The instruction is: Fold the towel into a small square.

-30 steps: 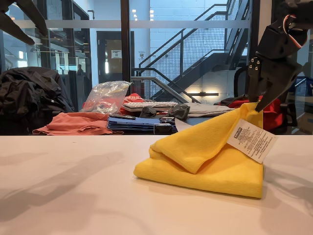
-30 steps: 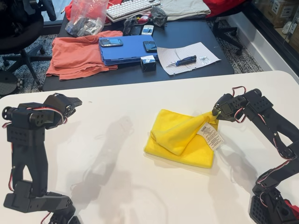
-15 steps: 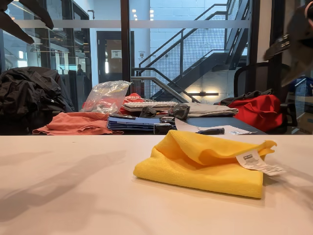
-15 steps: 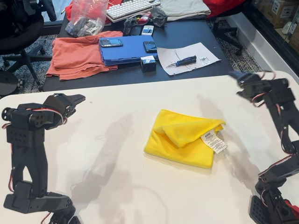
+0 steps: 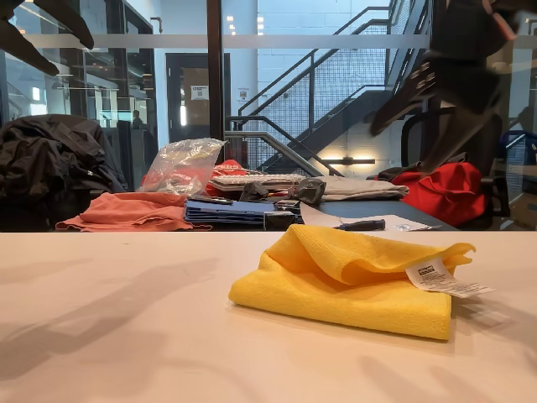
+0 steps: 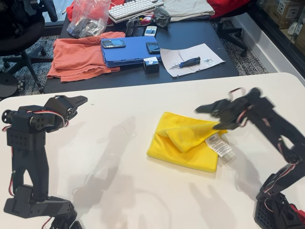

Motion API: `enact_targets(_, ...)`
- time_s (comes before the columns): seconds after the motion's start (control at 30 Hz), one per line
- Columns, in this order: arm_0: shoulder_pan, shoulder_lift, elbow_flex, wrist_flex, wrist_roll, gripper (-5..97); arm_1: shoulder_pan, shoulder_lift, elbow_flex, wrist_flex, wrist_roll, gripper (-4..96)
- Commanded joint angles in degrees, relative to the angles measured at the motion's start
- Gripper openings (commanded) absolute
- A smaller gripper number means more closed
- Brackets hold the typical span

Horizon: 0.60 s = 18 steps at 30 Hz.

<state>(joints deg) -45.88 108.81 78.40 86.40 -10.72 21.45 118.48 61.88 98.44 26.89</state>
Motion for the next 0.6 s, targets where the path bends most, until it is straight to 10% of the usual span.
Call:
enact_targets(0.0, -1.1, -2.6, -0.5, -3.2, 0.9, 35, -0.2, 0.6, -1.2, -0.2, -0.1, 21.3)
enact_targets(0.57, -5.9, -19.5, -2.0, -17.8, 1.2, 21, -0.8, 3.2, -1.2, -0.2, 0.1, 21.3)
